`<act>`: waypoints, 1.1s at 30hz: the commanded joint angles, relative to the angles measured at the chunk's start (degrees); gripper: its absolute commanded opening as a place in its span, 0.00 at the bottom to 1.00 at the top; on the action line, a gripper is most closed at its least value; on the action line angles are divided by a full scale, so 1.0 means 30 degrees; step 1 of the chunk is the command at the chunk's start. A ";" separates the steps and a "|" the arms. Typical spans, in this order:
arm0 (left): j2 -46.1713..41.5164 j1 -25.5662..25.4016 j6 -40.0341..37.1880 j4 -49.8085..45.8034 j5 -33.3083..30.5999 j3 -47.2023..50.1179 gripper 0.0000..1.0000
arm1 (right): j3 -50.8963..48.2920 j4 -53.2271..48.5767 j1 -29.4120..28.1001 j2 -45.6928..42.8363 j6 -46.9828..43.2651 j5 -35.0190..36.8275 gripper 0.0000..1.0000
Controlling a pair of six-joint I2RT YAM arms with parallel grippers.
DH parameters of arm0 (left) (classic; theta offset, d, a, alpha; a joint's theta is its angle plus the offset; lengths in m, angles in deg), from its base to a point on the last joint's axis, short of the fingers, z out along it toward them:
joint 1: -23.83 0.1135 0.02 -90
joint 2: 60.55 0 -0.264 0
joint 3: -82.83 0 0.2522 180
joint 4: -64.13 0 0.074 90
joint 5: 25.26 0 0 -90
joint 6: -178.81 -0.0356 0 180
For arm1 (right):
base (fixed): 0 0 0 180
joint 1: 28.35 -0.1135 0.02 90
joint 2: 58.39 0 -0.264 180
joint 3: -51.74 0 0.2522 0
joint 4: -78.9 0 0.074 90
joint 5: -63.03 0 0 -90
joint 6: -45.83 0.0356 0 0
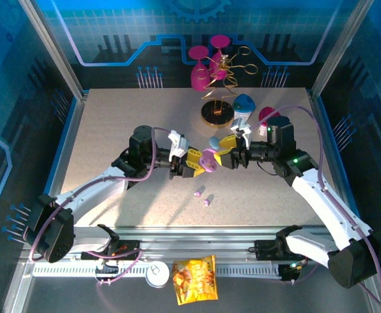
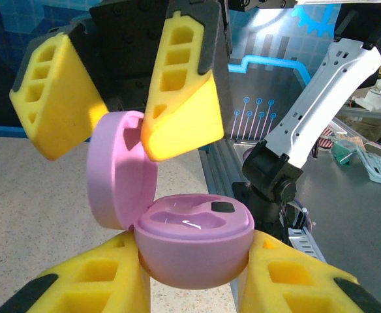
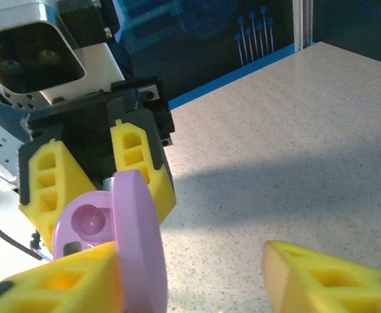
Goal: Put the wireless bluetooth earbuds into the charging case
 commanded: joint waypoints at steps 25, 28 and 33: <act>0.0303 -0.0043 -0.0139 0.0847 0.0199 0.0069 0.38 | -0.0026 -0.0679 -0.0419 -0.0432 -0.1513 -0.0624 0.00; 0.0457 -0.0043 -0.0241 0.0698 0.0177 -0.0022 0.48 | 0.0130 -0.0785 -0.0559 -0.0541 -0.1528 -0.0545 0.00; 0.0612 -0.0043 -0.0338 0.0461 0.0174 -0.0125 0.62 | 0.0234 -0.0983 -0.0699 -0.0501 -0.1554 -0.0372 0.00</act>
